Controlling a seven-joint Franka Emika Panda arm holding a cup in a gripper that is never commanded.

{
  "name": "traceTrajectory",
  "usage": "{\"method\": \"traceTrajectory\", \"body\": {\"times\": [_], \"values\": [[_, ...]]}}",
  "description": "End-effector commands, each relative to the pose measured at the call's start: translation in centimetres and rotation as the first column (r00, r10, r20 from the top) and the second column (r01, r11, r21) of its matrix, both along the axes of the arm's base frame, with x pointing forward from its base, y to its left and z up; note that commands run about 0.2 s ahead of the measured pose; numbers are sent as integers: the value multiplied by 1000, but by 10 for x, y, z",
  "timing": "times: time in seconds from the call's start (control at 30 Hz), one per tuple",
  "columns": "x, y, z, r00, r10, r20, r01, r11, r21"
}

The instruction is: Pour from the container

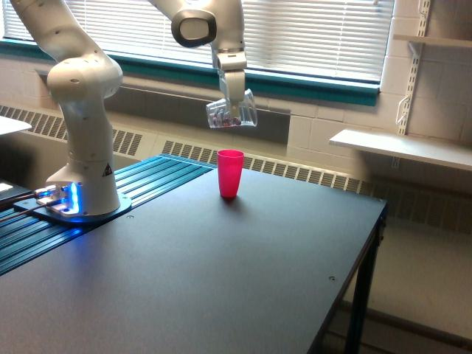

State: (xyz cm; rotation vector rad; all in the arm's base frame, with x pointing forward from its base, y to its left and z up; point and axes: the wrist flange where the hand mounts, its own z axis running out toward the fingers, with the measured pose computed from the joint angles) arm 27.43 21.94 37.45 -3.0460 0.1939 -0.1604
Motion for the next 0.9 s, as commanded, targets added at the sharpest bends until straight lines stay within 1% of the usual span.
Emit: {"method": "traceTrajectory", "body": {"times": [0.03,0.13,0.27,0.4,0.63,0.7,0.8,0.83,0.9], "values": [[-21,28,-12,991,131,-41,-132,991,-30],[-25,35,-17,987,151,-51,-152,988,-23],[-29,40,-24,984,163,-67,-165,986,-25],[-30,40,-29,984,156,-82,-158,987,-24],[-31,39,-36,982,140,-126,-143,990,-17],[-33,40,-38,981,141,-134,-145,989,-21],[-33,41,-41,979,146,-143,-148,989,2],[-34,40,-42,979,145,-145,-147,989,1],[-36,40,-43,979,138,-148,-142,990,-16]]}}
